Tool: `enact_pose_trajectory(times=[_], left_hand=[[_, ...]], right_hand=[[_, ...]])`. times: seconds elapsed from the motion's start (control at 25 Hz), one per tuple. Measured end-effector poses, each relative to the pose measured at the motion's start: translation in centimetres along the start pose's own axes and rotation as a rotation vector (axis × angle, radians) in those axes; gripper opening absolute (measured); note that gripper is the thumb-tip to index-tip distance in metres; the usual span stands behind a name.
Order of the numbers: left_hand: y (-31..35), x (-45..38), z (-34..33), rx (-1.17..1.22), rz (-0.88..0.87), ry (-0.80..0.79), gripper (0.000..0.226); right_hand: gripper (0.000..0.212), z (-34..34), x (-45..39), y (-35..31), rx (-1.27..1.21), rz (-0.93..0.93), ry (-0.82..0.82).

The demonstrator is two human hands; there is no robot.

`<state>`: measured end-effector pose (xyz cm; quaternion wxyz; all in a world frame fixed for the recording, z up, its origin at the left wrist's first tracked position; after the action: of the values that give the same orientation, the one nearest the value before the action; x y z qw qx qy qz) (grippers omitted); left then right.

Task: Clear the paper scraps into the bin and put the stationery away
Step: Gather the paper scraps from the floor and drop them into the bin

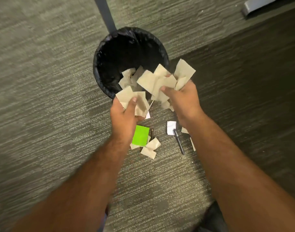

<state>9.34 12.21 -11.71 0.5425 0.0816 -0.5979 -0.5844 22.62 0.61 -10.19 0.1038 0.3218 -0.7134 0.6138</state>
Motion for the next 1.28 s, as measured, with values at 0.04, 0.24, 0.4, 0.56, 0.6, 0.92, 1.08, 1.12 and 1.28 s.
enact_pose_trajectory(times=[0.04,0.24,0.4,0.56,0.6,0.92,1.08,1.12,1.28], left_hand=[[1.2,-0.6,0.4,0.023,-0.002,0.019,0.031],[5.2,-5.3,1.2,0.022,0.043,0.083,0.036],[6.4,-9.1,1.4,-0.145,0.096,0.077,0.040],[6.8,-9.4,1.0,-0.196,0.101,0.019,0.061],[6.7,-9.2,0.9,-0.202,0.071,0.031,0.065],[3.3,-3.4,-0.3,-0.101,-0.250,0.023,0.044],[-0.5,-0.4,-2.1,-0.092,-0.370,0.027,0.038],[-2.0,0.4,-2.8,-0.111,-0.406,0.020,0.036],[-9.3,2.6,-5.1,-0.275,-0.444,-0.076,0.033]], right_hand=[[0.035,-1.4,-0.7,-0.6,0.025,0.022,0.000],[0.051,-6.4,-5.0,-1.6,0.299,0.020,0.055],[0.053,-8.6,-7.2,-1.6,0.408,-0.055,0.036],[0.064,-8.6,-7.7,-1.3,0.390,-0.129,-0.048],[0.072,-8.1,-7.6,-1.4,0.386,-0.122,-0.039],[0.020,1.9,-1.0,0.2,0.188,-0.005,-0.023],[0.020,8.0,1.8,4.4,0.217,-0.025,0.015],[0.019,9.7,2.1,5.7,0.240,-0.029,0.035],[0.016,16.4,2.4,12.5,0.312,-0.057,0.114]])
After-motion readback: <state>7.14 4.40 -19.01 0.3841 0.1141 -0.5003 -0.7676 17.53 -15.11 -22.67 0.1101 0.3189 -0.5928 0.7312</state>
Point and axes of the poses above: each hand's wrist, its own x-axis away from the middle knuckle, its own z-axis out of the back of the hand, y = z × x, the point moved 2 cm from there along -x, towards the middle knuckle, and after that the axes turned 13 degrees about -x, right-handed, at the moved point
